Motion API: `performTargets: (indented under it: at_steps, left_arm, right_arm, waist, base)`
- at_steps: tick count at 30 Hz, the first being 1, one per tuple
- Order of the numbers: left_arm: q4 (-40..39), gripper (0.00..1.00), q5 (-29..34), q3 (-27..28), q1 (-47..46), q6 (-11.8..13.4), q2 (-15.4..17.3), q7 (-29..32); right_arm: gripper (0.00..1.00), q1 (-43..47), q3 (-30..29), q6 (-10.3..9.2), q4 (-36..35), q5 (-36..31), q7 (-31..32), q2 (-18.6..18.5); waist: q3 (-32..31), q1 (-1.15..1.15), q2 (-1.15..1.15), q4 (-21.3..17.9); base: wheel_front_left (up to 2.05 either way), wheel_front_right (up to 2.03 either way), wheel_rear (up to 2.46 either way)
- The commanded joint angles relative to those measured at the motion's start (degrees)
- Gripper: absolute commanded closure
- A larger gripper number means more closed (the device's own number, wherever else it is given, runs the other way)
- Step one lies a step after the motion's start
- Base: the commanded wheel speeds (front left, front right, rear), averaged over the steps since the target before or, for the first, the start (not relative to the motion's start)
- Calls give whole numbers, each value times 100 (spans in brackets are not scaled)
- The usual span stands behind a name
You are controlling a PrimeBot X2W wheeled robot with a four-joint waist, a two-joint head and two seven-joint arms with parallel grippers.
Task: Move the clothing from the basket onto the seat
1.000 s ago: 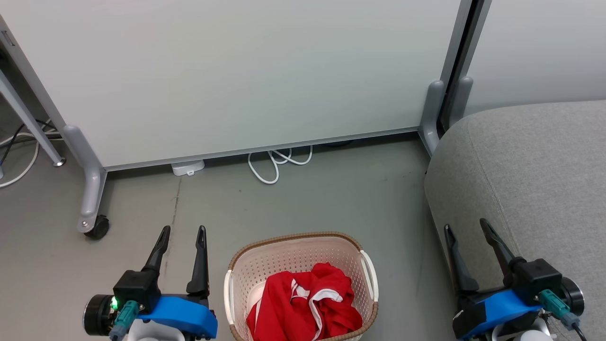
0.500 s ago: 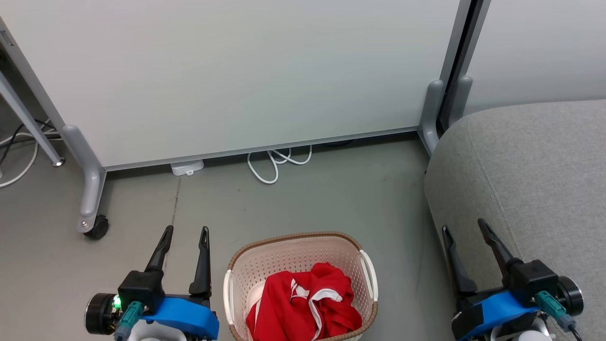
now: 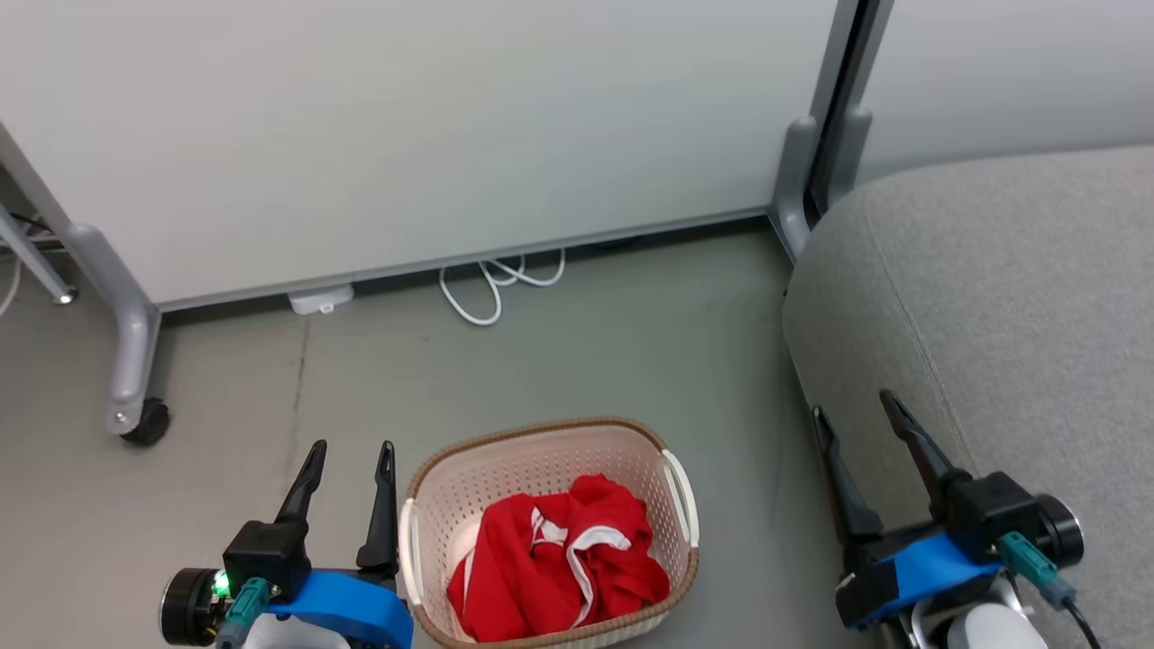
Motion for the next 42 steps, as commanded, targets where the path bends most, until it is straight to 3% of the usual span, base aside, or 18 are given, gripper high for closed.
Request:
performTargets:
  at_steps: [1, 13, 20, 26, 42]
  left_arm:
    - [26, 0, 20, 18, -83, -9, 19, -28]
    - [841, 0, -104, 200, -1185, 101, 91, -26]
    - [1601, 0, -51, 152, -2166, 78, 310, 76]
    - [2045, 0, -79, 247, -2844, 206, 531, 198]
    - [2776, 0, -207, 556, -3423, 831, 971, 540]
  right_arm:
    - [0, -114, 23, 1, -40, 2, -17, -26]
    - [0, -1056, 278, 1, -456, 171, -88, -21]
    - [0, -1601, 444, 1, -608, 447, -128, -15]
    - [0, -1867, 707, 1, -902, 840, -128, -13]
    - [0, -2112, 1210, 1, -1128, 1530, -130, -12]
  waist:
    - [228, 0, 0, -168]
    - [2062, 0, 0, -850]
    - [3129, 0, 0, -1202]
    - [3872, 0, 0, -1497]
    - [4645, 0, 0, -2112]
  base:
    - [0, 0, 0]
    - [0, 0, 0]
    - [0, 0, 0]
    - [0, 0, 0]
    - [0, 0, 0]
